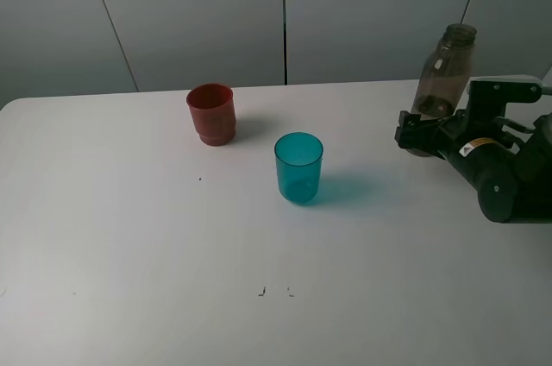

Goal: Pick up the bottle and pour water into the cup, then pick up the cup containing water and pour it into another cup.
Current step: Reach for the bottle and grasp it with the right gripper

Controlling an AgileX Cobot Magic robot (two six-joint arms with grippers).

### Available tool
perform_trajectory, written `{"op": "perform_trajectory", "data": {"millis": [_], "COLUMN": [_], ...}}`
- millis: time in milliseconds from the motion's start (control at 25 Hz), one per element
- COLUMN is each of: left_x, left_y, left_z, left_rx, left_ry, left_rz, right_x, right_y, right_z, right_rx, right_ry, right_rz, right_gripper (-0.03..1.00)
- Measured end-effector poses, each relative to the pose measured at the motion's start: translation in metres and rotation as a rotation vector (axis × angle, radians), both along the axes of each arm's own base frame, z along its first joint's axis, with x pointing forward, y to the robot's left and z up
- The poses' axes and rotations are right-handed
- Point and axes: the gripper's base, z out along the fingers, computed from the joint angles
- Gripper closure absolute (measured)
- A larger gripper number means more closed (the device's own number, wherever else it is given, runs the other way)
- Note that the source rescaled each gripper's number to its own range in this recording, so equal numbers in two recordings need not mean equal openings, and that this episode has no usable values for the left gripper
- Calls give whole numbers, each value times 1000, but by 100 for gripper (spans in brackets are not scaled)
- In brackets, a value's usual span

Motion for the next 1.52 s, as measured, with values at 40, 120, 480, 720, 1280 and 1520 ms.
{"op": "perform_trajectory", "data": {"millis": [40, 120, 480, 720, 1280, 1520], "left_x": [0, 0, 0, 0, 0, 0], "left_y": [0, 0, 0, 0, 0, 0], "left_z": [0, 0, 0, 0, 0, 0], "left_rx": [0, 0, 0, 0, 2, 2], "left_ry": [0, 0, 0, 0, 0, 0], "left_rz": [0, 0, 0, 0, -1, -1], "right_x": [2, 6, 17, 22, 33, 35], "right_y": [0, 2, 1, 1, 3, 3], "right_z": [0, -2, -11, -7, -1, 0], "right_rx": [-2, -4, -24, -37, -39, -55], "right_ry": [-6, -10, -17, -53, -98, -104], "right_rz": [1, 6, -14, -15, -15, -10], "right_gripper": [-3, -3, -3, -3, -3, -3]}}
